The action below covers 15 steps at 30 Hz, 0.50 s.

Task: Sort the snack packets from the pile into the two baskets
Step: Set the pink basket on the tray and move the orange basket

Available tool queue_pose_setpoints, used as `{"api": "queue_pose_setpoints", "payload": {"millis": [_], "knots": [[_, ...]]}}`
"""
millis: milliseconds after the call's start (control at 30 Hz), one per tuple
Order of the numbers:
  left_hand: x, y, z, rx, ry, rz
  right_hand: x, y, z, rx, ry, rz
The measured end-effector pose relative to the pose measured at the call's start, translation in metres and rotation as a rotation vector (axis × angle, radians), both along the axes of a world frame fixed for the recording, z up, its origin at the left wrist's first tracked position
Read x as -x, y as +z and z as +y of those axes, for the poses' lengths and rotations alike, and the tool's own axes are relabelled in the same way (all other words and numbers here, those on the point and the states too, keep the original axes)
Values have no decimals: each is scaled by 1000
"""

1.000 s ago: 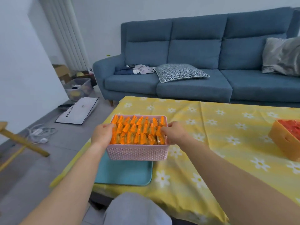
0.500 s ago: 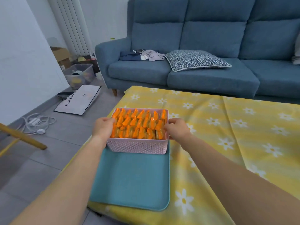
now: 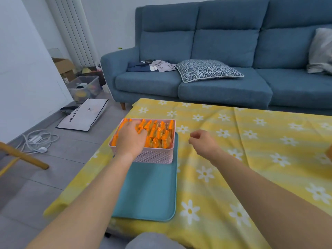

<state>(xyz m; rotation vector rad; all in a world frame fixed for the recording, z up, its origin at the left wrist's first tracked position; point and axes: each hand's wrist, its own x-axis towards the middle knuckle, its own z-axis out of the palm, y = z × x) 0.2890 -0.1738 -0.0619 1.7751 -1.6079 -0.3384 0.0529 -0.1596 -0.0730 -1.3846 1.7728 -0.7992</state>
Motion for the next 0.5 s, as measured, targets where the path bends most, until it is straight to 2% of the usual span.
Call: {"api": "queue_pose_setpoints", "payload": {"millis": [200, 500], "knots": [[75, 27, 36, -50, -155, 32, 62, 39, 51, 39, 2, 106], [228, 41, 85, -114, -362, 23, 208, 66, 137, 75, -177, 194]]}}
